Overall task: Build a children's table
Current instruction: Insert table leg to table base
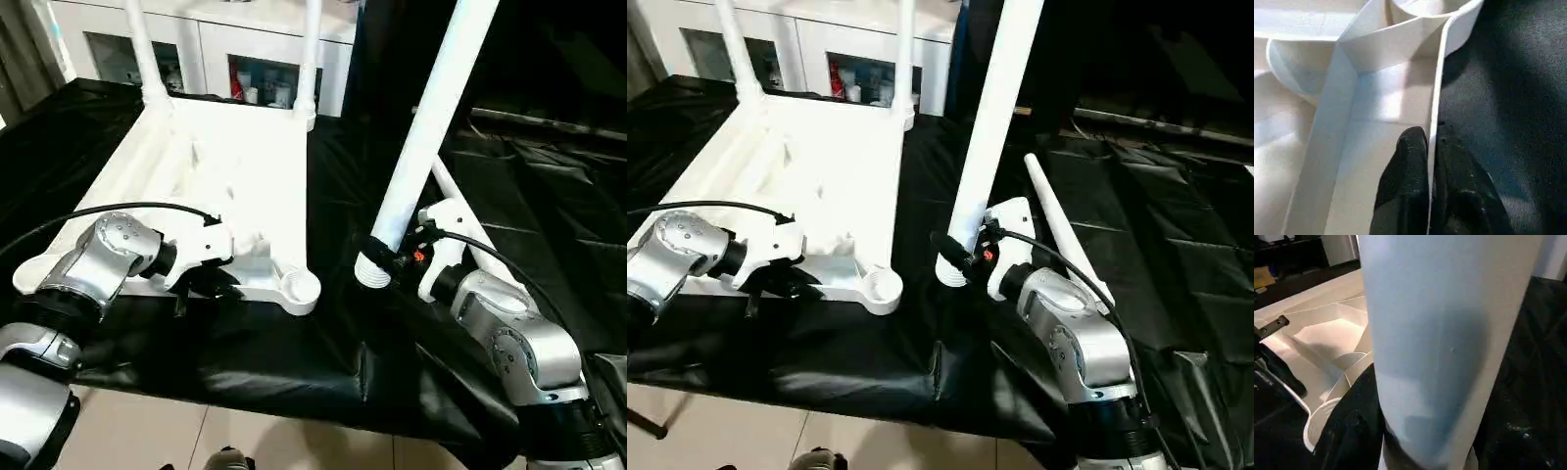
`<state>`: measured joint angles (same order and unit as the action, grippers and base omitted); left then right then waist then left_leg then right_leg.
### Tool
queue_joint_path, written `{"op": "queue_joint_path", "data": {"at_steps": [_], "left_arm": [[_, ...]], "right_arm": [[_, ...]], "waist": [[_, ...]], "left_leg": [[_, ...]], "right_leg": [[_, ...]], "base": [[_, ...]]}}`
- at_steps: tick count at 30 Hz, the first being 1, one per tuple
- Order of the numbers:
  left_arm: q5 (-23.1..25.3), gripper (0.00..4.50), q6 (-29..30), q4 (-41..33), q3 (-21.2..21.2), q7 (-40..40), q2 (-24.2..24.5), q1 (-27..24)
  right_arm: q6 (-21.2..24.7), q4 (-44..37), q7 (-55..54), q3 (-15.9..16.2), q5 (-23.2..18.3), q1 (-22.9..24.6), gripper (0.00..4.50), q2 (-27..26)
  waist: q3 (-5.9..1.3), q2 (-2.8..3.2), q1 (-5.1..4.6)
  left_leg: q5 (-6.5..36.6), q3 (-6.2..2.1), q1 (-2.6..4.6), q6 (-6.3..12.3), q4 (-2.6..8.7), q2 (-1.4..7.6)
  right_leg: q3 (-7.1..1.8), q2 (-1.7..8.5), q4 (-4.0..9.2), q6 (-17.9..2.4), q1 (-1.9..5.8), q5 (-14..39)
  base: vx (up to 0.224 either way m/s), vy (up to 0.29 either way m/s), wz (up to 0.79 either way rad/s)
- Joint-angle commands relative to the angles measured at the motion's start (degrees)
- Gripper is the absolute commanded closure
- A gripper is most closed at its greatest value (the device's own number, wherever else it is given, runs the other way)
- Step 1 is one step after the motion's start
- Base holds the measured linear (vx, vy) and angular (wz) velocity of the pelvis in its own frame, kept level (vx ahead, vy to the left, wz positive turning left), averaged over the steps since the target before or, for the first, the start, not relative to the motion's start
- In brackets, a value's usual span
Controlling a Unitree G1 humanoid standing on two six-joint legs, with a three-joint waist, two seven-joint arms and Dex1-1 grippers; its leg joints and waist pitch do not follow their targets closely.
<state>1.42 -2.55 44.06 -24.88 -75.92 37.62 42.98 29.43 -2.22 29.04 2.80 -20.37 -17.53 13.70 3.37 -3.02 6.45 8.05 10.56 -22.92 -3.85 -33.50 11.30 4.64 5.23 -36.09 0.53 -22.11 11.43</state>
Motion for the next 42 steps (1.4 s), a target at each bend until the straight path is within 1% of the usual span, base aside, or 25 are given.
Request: {"op": "queue_joint_path", "data": {"at_steps": [1,2,3,4,5,6,7,8,9,11,12,14,15,16,17,18,19,21,24,25,27,31,38,39,42], "left_arm": [[-0.7,4.47,1.0,-1.2,2.5,0.8,-0.3,-0.6],[-0.7,4.47,0.9,-1.4,2.6,0.9,-0.3,-0.7],[-1.2,4.49,1.8,-2.7,3.0,1.7,-0.7,-1.3],[-1.6,4.50,3.4,-5.3,3.5,3.0,-1.3,-2.4],[-1.8,4.50,4.0,-6.4,3.6,3.3,-1.5,-2.9],[-2.6,4.50,6.8,-9.4,4.1,4.6,-2.5,-4.4],[-3.7,4.50,8.9,-11.9,4.7,5.7,-3.5,-5.6],[-4.8,4.50,11.0,-13.9,5.5,7.3,-4.7,-6.5],[-5.5,4.50,12.5,-15.8,6.0,8.8,-5.9,-7.4],[-5.4,4.50,14.1,-19.6,6.5,12.9,-8.4,-9.5],[-5.0,4.50,14.4,-20.7,6.6,14.4,-9.3,-10.2],[-4.4,4.50,14.4,-23.9,6.0,16.4,-11.5,-12.9],[-4.4,4.50,14.4,-23.9,6.0,16.4,-11.5,-12.9],[-4.4,4.50,15.7,-25.6,6.0,16.9,-12.0,-13.9],[-2.7,4.50,17.7,-28.4,4.7,17.8,-12.2,-15.5],[-1.8,4.50,18.3,-29.1,4.2,18.2,-12.0,-15.8],[-1.3,4.50,18.5,-29.4,3.9,18.5,-11.9,-16.0],[-0.9,4.50,19.2,-29.9,3.7,18.5,-11.5,-16.0],[0.4,4.50,21.6,-30.7,2.3,17.1,-9.2,-15.2],[0.9,4.50,22.2,-30.9,2.0,16.5,-8.7,-15.1],[1.4,4.50,22.8,-31.0,1.6,15.6,-8.1,-14.7],[2.4,4.50,23.9,-30.9,1.3,14.6,-7.3,-13.4],[0.2,4.50,24.2,-30.0,2.0,12.6,-7.8,-10.9],[-0.1,4.50,24.0,-29.6,2.0,12.0,-7.9,-10.7],[-0.1,4.50,23.4,-29.0,1.8,11.4,-8.1,-10.5]], "right_arm": [[0.3,-1.9,-0.1,-0.2,-0.2,0.2,2.59,0.4],[0.3,-1.9,-0.1,-0.2,-0.2,0.2,2.59,0.4],[0.3,-1.9,-0.1,-0.3,-0.2,0.2,2.59,0.3],[0.4,-1.9,-0.2,-0.5,-0.3,0.3,2.59,0.2],[0.6,-1.9,-0.3,-0.6,-0.4,0.3,2.59,0.1],[1.0,-2.0,-0.3,-0.7,-0.7,0.5,2.59,0.0],[1.4,-2.0,-0.2,-0.7,-0.9,0.5,2.59,0.1],[1.7,-1.9,0.1,-0.5,-1.0,0.6,2.59,0.2],[2.1,-1.9,0.6,-0.1,-1.0,0.6,2.59,0.4],[2.4,-2.0,1.7,0.9,-0.8,0.7,2.59,1.0],[2.5,-2.1,2.0,1.2,-0.7,0.8,2.59,1.2],[2.3,-1.8,1.9,1.2,-0.7,0.5,2.59,0.8],[2.3,-1.8,1.9,1.2,-0.7,0.5,2.59,0.8],[2.3,-1.7,1.8,1.2,-0.7,0.4,2.59,0.7],[2.4,-1.5,1.9,1.3,-0.7,0.2,2.59,0.6],[2.3,-1.4,2.0,1.5,-0.5,0.1,2.59,0.7],[2.3,-1.3,2.1,1.6,-0.4,0.0,2.59,0.7],[2.1,-1.1,2.2,1.7,-0.3,-0.1,2.59,0.7],[0.8,0.4,3.0,2.3,0.8,-1.1,2.59,1.3],[0.4,0.9,3.2,2.6,1.2,-1.4,2.59,1.5],[0.0,1.4,3.5,3.0,1.6,-1.8,2.59,1.8],[-1.2,2.9,4.1,4.1,2.8,-3.0,2.59,2.1],[-3.0,8.1,6.3,5.2,3.9,-5.6,2.59,1.7],[-2.9,9.7,7.1,5.3,3.7,-6.6,2.59,1.5],[-2.4,11.6,8.4,5.3,3.1,-8.0,2.59,1.2]], "waist": [[-4.06,1.23,0.13],[-4.09,1.16,0.05],[-4.17,1.27,0.00],[-4.24,1.11,-0.17],[-4.30,1.17,-0.18],[-4.29,1.14,-0.29],[-4.25,1.24,-0.28],[-4.23,1.19,-0.29],[-4.21,1.11,-0.22],[-4.34,1.06,-0.04],[-3.99,0.96,0.00],[-3.90,0.57,0.15],[-3.93,0.73,0.23],[-3.89,0.77,0.20],[-3.88,0.82,0.25],[-3.79,0.48,0.21],[-3.74,0.62,0.19],[-3.68,0.68,0.26],[-3.74,0.54,0.23],[-3.78,0.59,0.18],[-3.83,0.55,0.04],[-3.89,0.45,-0.06],[-3.89,0.53,-0.06],[-3.81,0.36,-0.06],[-3.83,0.36,-0.05]], "left_leg": [[19.8,-1.25,2.33,-5.45,4.84,2.52],[19.2,-1.24,2.21,-5.34,4.81,2.48],[18.4,-1.21,2.15,-5.15,4.74,2.41],[17.3,-1.17,2.03,-4.87,4.68,2.43],[16.8,-1.14,2.04,-4.69,4.61,2.42],[16.2,-1.07,2.01,-4.29,4.56,2.38],[15.4,-1.03,2.07,-3.85,4.44,2.42],[15.3,-0.89,2.14,-3.58,4.36,2.38],[14.0,-0.82,1.97,-3.01,4.21,2.29],[13.1,-0.68,1.98,-2.40,4.05,2.33],[13.8,-0.60,1.92,-2.07,4.11,2.27],[14.2,-0.43,1.94,-1.45,4.03,2.22],[14.1,-0.47,2.01,-1.50,4.03,2.29],[14.2,-0.39,2.05,-1.48,4.01,2.25],[14.2,-0.49,2.07,-1.52,4.07,2.30],[14.4,-0.48,2.06,-1.37,4.11,2.35],[14.5,-0.47,2.07,-1.32,4.15,2.36],[15.5,-0.40,2.24,-1.54,4.16,2.23],[15.3,-0.51,2.06,-1.87,4.26,2.17],[15.1,-0.51,2.06,-1.94,4.25,2.14],[14.5,-0.51,2.02,-2.05,4.23,2.10],[13.5,-0.39,1.95,-1.58,4.04,1.99],[14.0,-0.38,2.04,-1.68,3.98,1.99],[14.2,-0.30,2.04,-1.66,3.95,1.98],[13.5,-0.34,2.03,-1.47,3.95,2.08]], "right_leg": [[-3.03,4.32,4.03,-10.6,1.45,11.8],[-3.00,4.29,3.96,-10.7,1.56,11.1],[-2.98,4.20,3.78,-10.8,1.64,9.8],[-2.96,4.12,3.54,-11.2,1.77,7.9],[-2.96,4.11,3.41,-11.5,1.80,7.0],[-2.98,4.00,3.38,-11.9,1.81,5.8],[-2.99,3.90,3.17,-12.4,1.79,4.4],[-3.02,3.84,3.25,-12.6,1.72,4.2],[-3.06,3.74,3.14,-13.0,1.84,3.0],[-3.11,3.63,3.05,-13.0,1.98,2.0],[-3.15,3.46,3.27,-12.6,1.81,3.0],[-3.42,3.64,3.87,-11.3,1.75,6.7],[-3.44,3.69,3.83,-11.1,1.71,7.2],[-3.48,3.54,3.93,-10.8,1.54,7.9],[-3.45,3.55,3.96,-10.6,1.53,8.2],[-3.44,3.54,3.99,-10.4,1.50,9.0],[-3.46,3.48,4.14,-10.0,1.38,9.9],[-3.51,3.37,4.39,-9.4,1.13,11.6],[-3.45,3.36,4.39,-8.7,1.20,12.2],[-3.46,3.35,4.37,-8.6,1.20,12.1],[-3.44,3.29,4.24,-8.7,1.22,11.0],[-3.48,3.28,4.19,-9.3,1.29,9.8],[-3.43,3.26,4.16,-9.9,1.23,10.0],[-3.47,3.25,4.21,-9.9,1.15,10.2],[-3.46,3.25,4.07,-10.1,1.22,9.3]], "base": [[0.000,0.000,0.00],[0.000,0.000,0.00],[0.000,0.000,0.00],[0.000,0.000,0.00],[0.000,0.000,0.00],[0.000,0.000,0.00],[0.000,0.000,0.00],[0.000,0.000,0.00],[0.000,0.000,0.00],[0.000,0.000,0.00],[0.000,0.000,0.00],[0.000,0.000,0.00],[0.000,0.000,0.00],[0.000,0.000,0.00],[0.000,0.000,0.00],[0.000,0.000,0.00],[0.000,0.000,0.00],[0.000,0.000,0.00],[0.000,0.000,0.00],[0.000,0.000,0.00],[0.000,0.000,0.00],[0.000,0.000,0.00],[0.000,0.000,0.00],[0.000,0.000,0.00],[0.000,0.000,0.00]]}}
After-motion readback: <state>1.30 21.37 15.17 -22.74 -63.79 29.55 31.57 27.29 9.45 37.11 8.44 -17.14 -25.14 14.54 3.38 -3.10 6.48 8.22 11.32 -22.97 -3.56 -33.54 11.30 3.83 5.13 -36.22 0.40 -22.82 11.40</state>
